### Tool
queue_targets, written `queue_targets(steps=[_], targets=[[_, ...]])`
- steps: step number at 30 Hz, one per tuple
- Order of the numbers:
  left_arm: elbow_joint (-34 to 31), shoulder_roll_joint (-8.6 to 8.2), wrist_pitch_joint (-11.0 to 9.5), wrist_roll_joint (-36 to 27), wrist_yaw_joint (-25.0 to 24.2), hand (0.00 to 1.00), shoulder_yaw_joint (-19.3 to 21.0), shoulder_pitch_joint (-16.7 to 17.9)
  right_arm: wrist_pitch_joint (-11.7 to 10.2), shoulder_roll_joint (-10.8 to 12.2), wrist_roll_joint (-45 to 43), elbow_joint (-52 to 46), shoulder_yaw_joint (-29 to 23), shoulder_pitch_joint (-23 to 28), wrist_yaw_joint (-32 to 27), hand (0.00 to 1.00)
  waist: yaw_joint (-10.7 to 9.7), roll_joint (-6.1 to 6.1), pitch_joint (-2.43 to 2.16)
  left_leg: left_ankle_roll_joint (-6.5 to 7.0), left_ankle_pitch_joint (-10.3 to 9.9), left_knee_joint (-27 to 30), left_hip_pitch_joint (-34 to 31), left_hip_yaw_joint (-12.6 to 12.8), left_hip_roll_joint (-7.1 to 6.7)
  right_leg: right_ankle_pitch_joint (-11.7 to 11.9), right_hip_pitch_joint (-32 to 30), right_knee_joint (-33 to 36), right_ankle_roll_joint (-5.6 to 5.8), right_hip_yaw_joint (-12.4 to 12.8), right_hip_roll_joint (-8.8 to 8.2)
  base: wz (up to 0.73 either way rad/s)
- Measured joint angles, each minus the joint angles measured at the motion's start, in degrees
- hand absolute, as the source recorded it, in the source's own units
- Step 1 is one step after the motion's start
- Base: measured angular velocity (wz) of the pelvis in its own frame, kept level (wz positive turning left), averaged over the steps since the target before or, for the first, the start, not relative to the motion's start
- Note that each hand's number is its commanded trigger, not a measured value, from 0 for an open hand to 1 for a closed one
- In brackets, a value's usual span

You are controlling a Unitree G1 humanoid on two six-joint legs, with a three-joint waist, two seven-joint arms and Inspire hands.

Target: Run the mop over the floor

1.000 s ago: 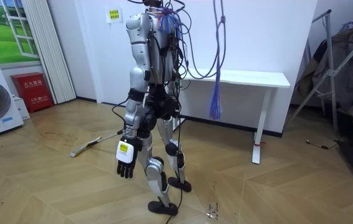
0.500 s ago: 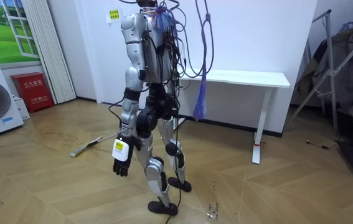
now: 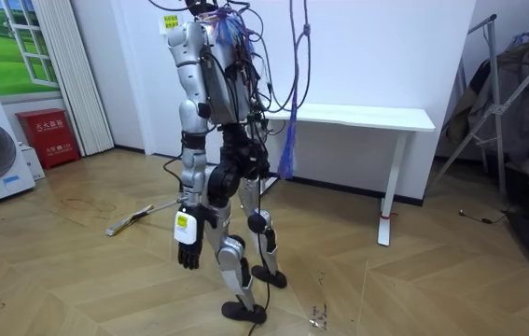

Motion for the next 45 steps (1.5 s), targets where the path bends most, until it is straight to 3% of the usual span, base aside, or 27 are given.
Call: queue_targets(steps=[2,6,11,13,17,19,20,21,22,23,24,26,28,30,31,32,34,35,36,38,39,41,43,44,45], targets=[[1.07,-0.35,0.62,0.35,-0.01,0.0,-0.85,-0.39,-0.01,-0.36,0.95,0.25,0.0,-0.48,-0.37,1.0,-0.02,0.69,0.42,0.0,0.0,1.82,-2.71,-0.48,0.11,-0.15,-2.8,2.24,-0.08,-0.04,-0.14,0.08],[2.68,-0.54,1.85,2.73,-0.2,0.0,-0.93,-1.19,-0.08,-0.6,2.33,1.76,-0.04,-0.73,-1.19,1.0,0.05,1.8,1.07,0.01,-0.03,8.12,-10.65,-1.25,-0.34,-2.6,-12.15,12.02,-0.55,0.01,-1.72,0.15],[2.69,-0.71,2.75,2.67,-0.55,0.0,-0.93,-2.88,0.1,-1.27,4.53,1.79,0.15,-0.68,-1.56,1.0,0.1,2.36,1.39,0.03,-0.13,15.5,-19.17,-1.44,-1.04,-6.0,-20.59,20.82,-1.28,0.17,-3.65,0.04],[2.68,-0.7,2.89,2.59,-0.52,0.0,-1.23,-3.4,0.17,-1.27,5.49,1.79,0.78,-0.7,-1.57,1.0,0.18,2.42,1.35,-0.13,-0.51,19.93,-22.59,-1.83,-1.07,-7.78,-23.63,25.09,-1.92,0.12,-4.22,0.11],[2.61,-0.66,3.3,1.3,-0.32,0.0,-2.99,-3.98,1.44,-1.07,7.78,2.14,1.62,-1.1,-1.62,1.0,1.58,2.38,1.33,-2.28,-2.73,33.43,-30.54,-4.46,-0.83,-13.75,-30.45,37.58,-4.1,0.56,-4.47,0.14],[2.6,-0.69,3.87,0.84,-0.4,0.0,-4.16,-3.81,2.75,-1.25,7.86,4.16,1.76,-4.08,-1.53,1.0,3.4,1.97,1.41,-2.55,-2.67,40.59,-33.7,-4.89,0.82,-16.26,-32.56,41.99,-5.67,-0.07,-4.47,-0.23],[2.39,-0.7,4.24,-0.47,-0.41,0.0,-4.67,-3.82,3.81,-1.84,8.62,5.39,2.2,-6.18,-1.33,1.0,4.72,1.69,1.4,-3.18,-1.27,49.35,-36.2,-5.06,1.46,-17.45,-33.53,45.13,-6.79,-0.49,-4.57,-0.53],[2.4,-0.64,4.37,-2.39,-0.28,0.0,-4.94,-3.27,4.67,-2.43,9.24,5.92,2.28,-8.2,-0.89,1.0,5.58,1.36,1.03,-3.0,1.95,57.05,-38.37,-5.03,1.45,-18.03,-34.1,47.48,-7.36,-0.48,-4.42,-0.49],[2.39,-0.51,4.42,-3.25,-0.24,0.0,-5.26,-3.26,4.88,-2.61,9.32,5.89,2.29,-9.34,-0.63,1.0,6.02,1.3,1.01,-2.74,3.5,58.79,-39.15,-5.28,1.36,-18.17,-34.29,48.31,-7.58,-0.48,-4.18,-0.22],[2.36,-0.11,4.4,-4.47,-0.12,0.0,-6.19,-3.32,5.1,-2.89,9.94,5.93,2.29,-11.38,0.22,1.0,6.26,0.9,1.12,-3.37,7.94,61.5,-41.47,-6.23,1.1,-18.53,-34.6,49.23,-7.8,-0.19,-3.63,0.0],[1.68,0.15,4.35,-5.27,-0.06,0.0,-6.45,-3.33,5.13,-3.2,10.5,5.91,2.29,-13.38,1.45,1.0,6.87,0.27,0.92,-3.68,10.59,63.95,-43.85,-6.24,0.97,-18.8,-35.19,49.67,-8.15,0.9,-2.2,0.0],[1.19,0.22,4.14,-5.09,-0.12,0.0,-6.51,-4.14,5.0,-4.27,11.12,6.04,2.49,-16.12,2.78,1.0,7.78,-0.54,1.12,-2.96,8.65,63.39,-45.21,-5.64,0.62,-18.91,-35.46,49.57,-8.33,1.77,-1.51,-0.08],[1.11,0.48,3.99,-5.0,-0.2,0.0,-6.46,-3.75,4.61,-4.92,13.53,5.79,4.57,-17.04,4.27,1.0,8.01,-1.41,1.09,-2.73,6.02,54.09,-43.3,-4.33,0.1,-18.94,-35.21,48.49,-8.27,1.79,-1.48,-0.03],[1.09,0.88,3.71,-4.69,-1.03,0.0,-6.37,-3.12,4.34,-5.01,17.45,5.3,6.71,-15.98,5.71,1.0,7.88,-1.38,0.64,-2.69,2.76,35.14,-37.08,-4.0,-0.37,-19.29,-34.45,46.56,-7.55,1.68,-0.89,0.04],[1.11,1.0,3.78,-4.7,-1.44,0.0,-6.36,-3.12,4.14,-5.03,18.31,5.14,6.73,-15.3,5.96,1.0,7.69,-1.31,0.67,-1.29,0.98,33.09,-36.29,-3.92,-0.44,-19.3,-34.27,46.21,-7.51,1.54,-0.9,0.19],[1.11,1.12,4.12,-4.52,-1.94,0.0,-6.21,-3.33,3.59,-5.21,19.3,5.16,6.74,-13.54,6.36,1.0,7.11,-1.37,0.56,-0.88,0.64,31.96,-36.14,-3.52,-0.76,-19.43,-33.85,45.09,-7.07,1.54,-1.23,0.43],[0.92,0.81,4.51,-2.68,-2.91,0.0,-5.82,-3.35,3.32,-6.2,19.77,6.09,6.26,-9.79,7.09,1.0,5.82,-0.04,0.06,-0.52,0.31,29.78,-34.56,-2.88,-1.39,-19.04,-31.33,42.13,-5.51,1.49,-1.5,0.58],[0.89,0.58,4.78,-2.43,-3.23,0.0,-5.83,-2.98,3.33,-7.43,19.79,7.76,6.17,-6.47,7.2,1.0,5.2,1.15,-0.38,0.32,-0.18,28.58,-32.95,-2.07,-2.01,-17.99,-29.06,40.15,-4.49,1.84,-1.7,0.64],[0.22,0.63,4.84,-2.36,-3.26,0.0,-5.49,-2.88,3.5,-8.44,19.66,8.76,6.26,-3.02,6.9,1.0,4.74,1.61,-0.76,2.02,-1.23,27.63,-31.35,-0.24,-2.68,-16.72,-27.7,39.56,-4.07,3.59,-2.1,0.54],[-1.5,0.53,4.84,-2.45,-3.26,0.0,-5.41,-1.9,3.74,-9.3,18.93,8.76,6.6,1.06,5.89,1.0,4.59,3.13,-1.07,4.39,-3.48,27.64,-30.18,2.47,-2.56,-16.65,-27.72,40.96,-3.36,5.8,-2.69,-0.07],[-1.27,0.63,4.91,-2.46,-3.07,0.0,-4.96,-1.76,3.8,-9.24,18.87,8.76,6.6,2.54,5.5,1.0,4.29,3.41,-0.96,4.77,-4.81,28.1,-30.1,2.93,-3.46,-14.31,-31.0,46.34,-1.62,6.35,-3.45,-0.36],[-1.94,0.67,4.89,-2.46,-2.14,0.0,-4.45,-1.8,4.15,-8.02,18.97,8.5,6.6,4.59,4.94,1.0,2.82,4.57,-0.82,5.22,-6.94,28.97,-29.33,2.62,-3.53,-8.99,-36.61,54.21,-0.99,7.72,-3.7,-0.17],[-2.72,0.66,4.54,-2.53,-1.19,0.0,-4.22,-2.1,5.17,-5.29,19.09,8.25,6.6,4.75,4.69,1.0,1.5,5.2,-0.2,5.23,-8.01,28.33,-27.65,2.74,-3.19,-9.18,-39.84,49.87,-0.3,8.9,-3.08,-0.07],[-3.37,0.41,4.47,-2.51,-1.16,0.0,-4.31,-2.13,5.31,-3.98,19.31,8.27,6.61,4.91,4.74,1.0,0.6,5.03,-0.06,5.13,-8.83,27.94,-26.62,2.93,-3.2,-8.58,-41.18,42.99,-0.35,9.19,-3.13,-0.06],[-3.77,0.04,4.52,-2.51,-1.16,0.0,-4.35,-2.13,6.19,-3.42,19.27,8.27,6.58,4.88,4.69,1.0,0.39,4.87,0.05,4.82,-10.23,28.17,-25.48,3.2,-3.21,-6.13,-41.66,35.98,-0.87,9.35,-2.81,-0.07]])
